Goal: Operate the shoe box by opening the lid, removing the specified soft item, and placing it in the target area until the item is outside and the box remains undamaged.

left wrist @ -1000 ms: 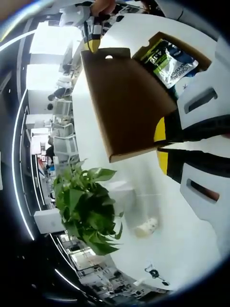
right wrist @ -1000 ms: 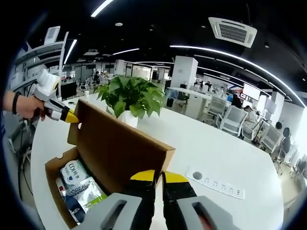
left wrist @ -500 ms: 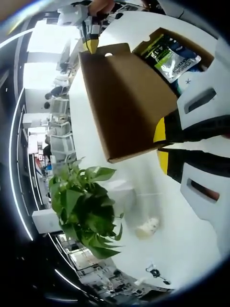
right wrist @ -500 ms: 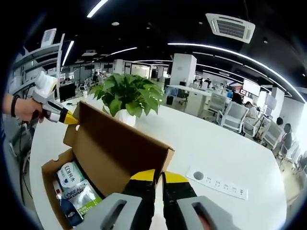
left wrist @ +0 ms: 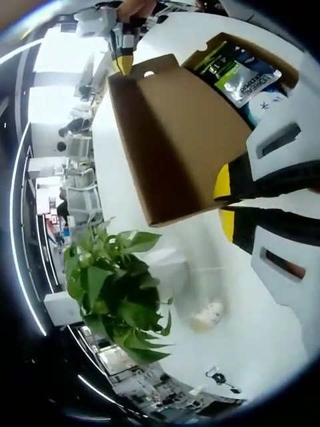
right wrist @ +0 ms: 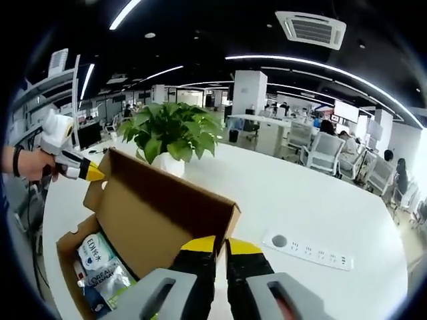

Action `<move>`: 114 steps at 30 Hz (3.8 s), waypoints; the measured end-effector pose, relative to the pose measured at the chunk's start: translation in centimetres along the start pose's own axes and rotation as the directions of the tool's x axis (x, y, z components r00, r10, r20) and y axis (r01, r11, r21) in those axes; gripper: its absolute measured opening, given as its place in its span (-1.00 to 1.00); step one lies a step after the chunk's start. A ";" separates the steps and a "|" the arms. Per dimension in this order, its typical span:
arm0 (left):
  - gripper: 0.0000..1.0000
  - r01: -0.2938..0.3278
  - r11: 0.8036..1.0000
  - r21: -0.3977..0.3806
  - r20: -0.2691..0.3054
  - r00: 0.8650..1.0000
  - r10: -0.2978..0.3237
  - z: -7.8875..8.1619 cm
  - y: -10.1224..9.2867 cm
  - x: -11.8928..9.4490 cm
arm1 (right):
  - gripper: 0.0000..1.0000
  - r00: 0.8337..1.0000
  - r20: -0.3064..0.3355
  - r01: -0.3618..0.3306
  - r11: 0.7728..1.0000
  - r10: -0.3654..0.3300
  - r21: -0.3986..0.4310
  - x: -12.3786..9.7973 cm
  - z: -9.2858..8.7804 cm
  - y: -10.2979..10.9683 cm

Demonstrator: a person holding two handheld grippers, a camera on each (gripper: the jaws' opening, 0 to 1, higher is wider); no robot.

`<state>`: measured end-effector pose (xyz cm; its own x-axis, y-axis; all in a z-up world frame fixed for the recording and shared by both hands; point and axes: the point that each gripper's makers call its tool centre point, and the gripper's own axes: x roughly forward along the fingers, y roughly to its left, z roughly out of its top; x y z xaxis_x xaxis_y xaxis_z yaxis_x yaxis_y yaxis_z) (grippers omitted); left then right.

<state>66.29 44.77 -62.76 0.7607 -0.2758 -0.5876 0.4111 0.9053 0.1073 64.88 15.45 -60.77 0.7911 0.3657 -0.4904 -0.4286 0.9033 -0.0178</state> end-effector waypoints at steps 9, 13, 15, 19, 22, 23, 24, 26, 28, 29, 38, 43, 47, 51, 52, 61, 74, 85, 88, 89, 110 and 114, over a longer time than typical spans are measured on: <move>-0.95 0.005 1.000 0.006 -0.010 1.000 -0.005 -0.1 0.2 0.8 | -0.95 0.998 -0.056 -0.013 0.999 0.015 0.034 0.4 -2.4 0.4; -0.95 0.005 1.000 0.005 -0.016 1.000 -0.005 -0.2 0.3 1.1 | -0.95 0.997 -0.080 -0.009 0.999 0.012 0.044 0.5 -3.3 0.7; -0.95 0.005 1.000 0.005 -0.017 1.000 -0.005 -0.2 0.2 1.2 | -0.96 0.995 -0.096 -0.008 0.999 0.011 0.032 0.6 -3.8 0.9; -0.95 0.008 1.000 0.008 -0.023 1.000 -0.008 -0.3 0.2 1.6 | -0.97 0.994 -0.110 -0.005 1.000 0.008 0.028 0.5 -4.4 1.2; -0.95 0.009 1.000 0.006 -0.026 1.000 -0.009 -0.3 0.3 1.9 | -0.98 0.993 -0.119 0.002 1.000 0.001 0.028 0.4 -4.8 1.3; -0.95 0.009 1.000 0.005 -0.028 1.000 -0.009 -0.4 0.3 2.0 | -0.98 0.993 -0.121 0.003 1.000 0.000 0.031 0.4 -4.9 1.3; -0.95 0.009 1.000 0.004 -0.029 1.000 -0.009 -0.4 0.3 2.2 | -0.98 0.992 -0.127 0.004 0.999 0.000 0.032 0.4 -5.1 1.3; -0.95 0.009 1.000 0.002 -0.033 0.999 -0.009 -0.5 0.4 2.4 | -0.99 0.992 -0.125 0.008 1.000 -0.004 0.030 0.4 -5.1 1.2; -0.95 0.012 1.000 -0.006 -0.034 0.999 -0.012 -0.5 0.3 2.5 | -0.99 0.992 -0.126 0.012 0.999 -0.007 0.036 0.5 -5.2 1.2; -0.95 0.012 1.000 -0.007 -0.035 0.999 -0.012 -0.5 0.3 2.6 | -1.00 0.992 -0.129 0.016 0.999 -0.011 0.034 0.5 -5.3 1.1; -0.94 0.006 1.000 -0.009 -0.051 0.999 -0.007 -1.0 0.3 3.8 | -1.00 0.991 -0.135 0.015 0.999 -0.011 0.028 1.2 -5.6 0.7; -0.93 -0.002 1.000 0.005 -0.063 0.998 0.002 -1.3 0.3 4.4 | -1.00 0.990 -0.138 0.018 0.999 -0.012 0.041 1.5 -5.8 0.5; -0.92 -0.005 1.000 0.013 -0.075 0.997 0.006 -1.5 0.4 4.7 | -1.00 0.990 -0.139 0.020 0.999 -0.013 0.048 1.6 -5.9 0.4; -0.92 -0.006 1.000 0.022 -0.079 0.997 0.008 -1.6 0.6 5.1 | -1.00 0.990 -0.142 0.020 0.998 -0.012 0.052 1.8 -6.0 0.2; -0.92 -0.007 1.000 0.021 -0.079 0.997 0.008 -1.6 0.6 5.1 | -1.00 0.990 -0.143 0.019 0.998 -0.011 0.054 1.9 -6.0 0.2; -0.91 -0.016 1.000 0.016 -0.098 0.995 0.018 -1.9 0.7 5.6 | -1.00 0.989 -0.148 0.015 0.998 -0.005 0.066 2.2 -6.3 0.1; -0.89 -0.014 1.000 0.019 -0.124 0.992 0.016 -2.4 0.7 6.4 | -1.00 0.987 -0.160 0.010 0.997 0.003 0.081 2.7 -6.7 0.0; -0.85 -0.015 0.999 0.029 -0.144 0.989 0.019 -3.0 0.4 6.5 | -1.00 0.987 -0.163 0.007 0.996 0.007 0.090 3.0 -6.8 -0.1; -0.82 -0.018 0.999 0.041 -0.146 0.989 0.024 -3.0 0.3 6.2 | -1.00 0.987 -0.162 0.006 0.996 0.009 0.093 3.0 -6.8 -0.1; -0.81 -0.011 0.998 0.057 -0.151 0.988 0.020 -3.1 0.3 6.1 | -1.00 0.987 -0.161 0.005 0.996 0.010 0.094 3.0 -6.8 -0.1; -0.74 -0.043 0.995 0.088 -0.128 0.990 0.054 -1.9 0.5 3.8 | -1.00 0.984 -0.178 0.002 0.988 0.025 0.152 1.7 -7.5 -0.5; -0.74 -0.045 0.995 0.094 -0.124 0.991 0.056 -1.6 0.4 3.4 | -1.00 0.985 -0.169 -0.003 0.989 0.028 0.148 1.0 -7.3 -0.5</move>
<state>68.23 44.69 -66.01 0.7144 -0.1821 -0.6756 0.4218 0.8825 0.2081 62.73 13.71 -67.60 0.6938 0.3478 -0.6306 -0.3614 0.9256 0.1128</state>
